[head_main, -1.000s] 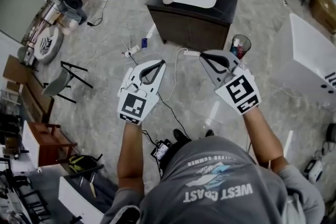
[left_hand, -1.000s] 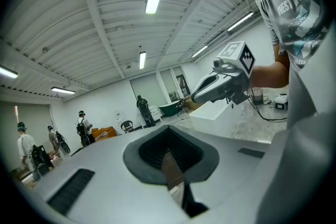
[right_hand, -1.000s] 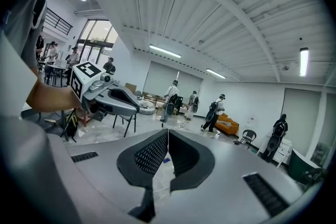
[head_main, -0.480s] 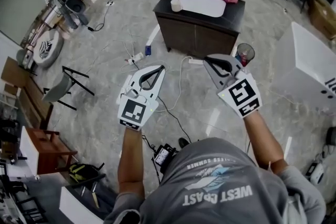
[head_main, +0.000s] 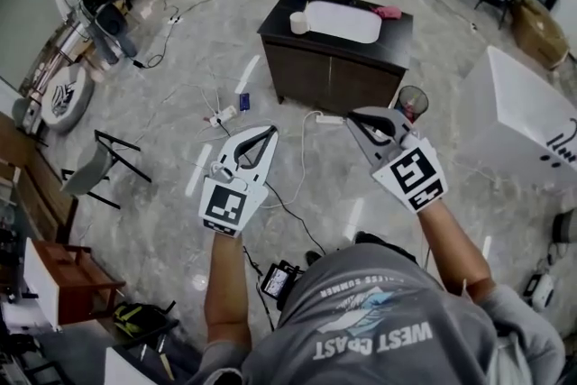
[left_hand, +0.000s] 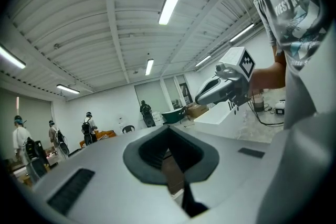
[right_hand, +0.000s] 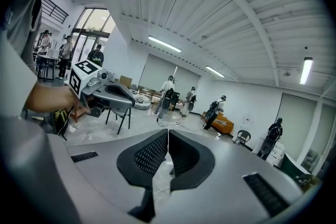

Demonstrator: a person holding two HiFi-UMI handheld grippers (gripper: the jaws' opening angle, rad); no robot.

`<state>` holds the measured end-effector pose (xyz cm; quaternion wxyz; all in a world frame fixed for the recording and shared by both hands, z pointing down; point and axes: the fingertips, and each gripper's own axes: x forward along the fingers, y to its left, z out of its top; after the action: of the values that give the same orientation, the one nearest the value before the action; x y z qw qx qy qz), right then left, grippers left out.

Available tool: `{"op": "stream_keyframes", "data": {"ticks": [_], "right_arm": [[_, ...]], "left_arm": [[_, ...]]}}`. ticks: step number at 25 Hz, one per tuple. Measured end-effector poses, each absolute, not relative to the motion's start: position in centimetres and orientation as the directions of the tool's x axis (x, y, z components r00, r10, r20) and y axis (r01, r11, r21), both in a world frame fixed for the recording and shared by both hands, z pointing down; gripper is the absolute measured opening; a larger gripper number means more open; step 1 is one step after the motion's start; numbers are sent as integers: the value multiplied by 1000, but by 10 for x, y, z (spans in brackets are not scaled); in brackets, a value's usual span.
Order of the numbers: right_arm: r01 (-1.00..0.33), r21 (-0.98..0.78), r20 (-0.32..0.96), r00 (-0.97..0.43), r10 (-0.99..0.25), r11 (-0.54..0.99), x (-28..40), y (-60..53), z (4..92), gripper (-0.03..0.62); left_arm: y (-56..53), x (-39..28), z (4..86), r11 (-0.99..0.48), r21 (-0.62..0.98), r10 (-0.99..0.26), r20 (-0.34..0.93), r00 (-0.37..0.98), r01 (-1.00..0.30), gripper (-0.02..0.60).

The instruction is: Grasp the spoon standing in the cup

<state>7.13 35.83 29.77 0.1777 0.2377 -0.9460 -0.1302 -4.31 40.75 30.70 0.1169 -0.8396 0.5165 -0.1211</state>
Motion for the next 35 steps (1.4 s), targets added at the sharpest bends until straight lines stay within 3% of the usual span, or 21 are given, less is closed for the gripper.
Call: {"op": "stream_keyframes", "data": {"ticks": [13, 35], "right_arm": [[-409, 285, 268, -835, -481, 867, 58, 272, 305, 32], [-400, 199, 196, -878, -436, 895, 117, 67, 310, 32]], "left_arm": [[331, -55, 329, -450, -280, -893, 145, 426, -848, -2], [146, 5, 338, -445, -329, -892, 251, 377, -833, -2]]}}
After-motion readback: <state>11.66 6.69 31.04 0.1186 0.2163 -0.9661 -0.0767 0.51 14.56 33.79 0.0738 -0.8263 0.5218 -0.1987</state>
